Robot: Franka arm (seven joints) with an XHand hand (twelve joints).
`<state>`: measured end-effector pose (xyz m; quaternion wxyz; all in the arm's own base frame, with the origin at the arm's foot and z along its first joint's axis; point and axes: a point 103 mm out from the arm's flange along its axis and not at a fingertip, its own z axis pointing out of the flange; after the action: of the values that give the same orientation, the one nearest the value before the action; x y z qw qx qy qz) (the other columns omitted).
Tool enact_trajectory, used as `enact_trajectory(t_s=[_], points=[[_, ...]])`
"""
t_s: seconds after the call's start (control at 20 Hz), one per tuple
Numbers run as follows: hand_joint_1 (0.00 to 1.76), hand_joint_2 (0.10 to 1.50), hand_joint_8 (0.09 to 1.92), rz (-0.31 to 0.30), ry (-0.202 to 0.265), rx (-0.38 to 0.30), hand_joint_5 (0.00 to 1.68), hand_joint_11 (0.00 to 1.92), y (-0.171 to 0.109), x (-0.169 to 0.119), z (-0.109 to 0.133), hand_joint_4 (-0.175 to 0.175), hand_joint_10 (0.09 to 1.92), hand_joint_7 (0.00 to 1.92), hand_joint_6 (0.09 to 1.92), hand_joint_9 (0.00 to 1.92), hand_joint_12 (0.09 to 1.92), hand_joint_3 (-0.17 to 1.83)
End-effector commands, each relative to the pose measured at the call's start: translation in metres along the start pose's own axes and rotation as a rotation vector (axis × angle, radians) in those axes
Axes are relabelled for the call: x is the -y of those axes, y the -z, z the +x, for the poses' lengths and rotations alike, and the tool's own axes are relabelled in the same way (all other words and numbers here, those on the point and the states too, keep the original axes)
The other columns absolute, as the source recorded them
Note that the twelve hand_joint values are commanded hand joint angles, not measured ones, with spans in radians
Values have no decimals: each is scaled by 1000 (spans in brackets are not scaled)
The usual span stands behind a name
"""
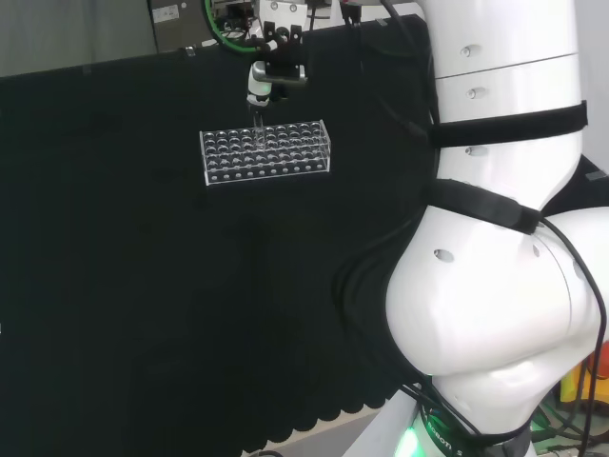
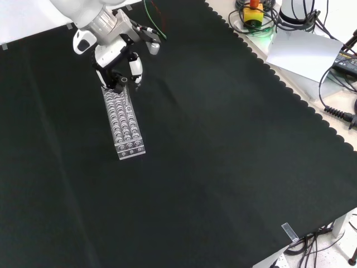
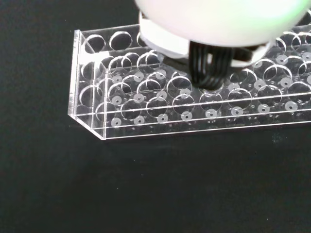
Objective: Put the test tube back in the rack.
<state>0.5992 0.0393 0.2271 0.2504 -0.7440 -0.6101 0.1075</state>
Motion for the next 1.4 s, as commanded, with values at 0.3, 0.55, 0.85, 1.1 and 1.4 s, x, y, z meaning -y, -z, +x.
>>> enact_trajectory(t_s=[0.3,0.55,0.85,1.1,1.4], points=[[1439,529,622,25,-5,9,1315,1094,-15,-16,-1,-175,624,1427,612,1300,1050,808],[1439,529,623,41,-16,1,1315,1094,-16,-19,-2,-175,624,1427,612,1300,1051,809],[1439,529,624,61,-14,-3,1315,1093,-34,-32,-15,-175,625,1427,613,1300,1051,809],[1439,529,624,73,-20,-7,1315,1093,-44,-34,-17,-175,625,1427,613,1300,1052,810],[1439,529,625,81,-18,-34,1314,1093,-48,-34,-19,-175,625,1426,614,1300,1053,810]])
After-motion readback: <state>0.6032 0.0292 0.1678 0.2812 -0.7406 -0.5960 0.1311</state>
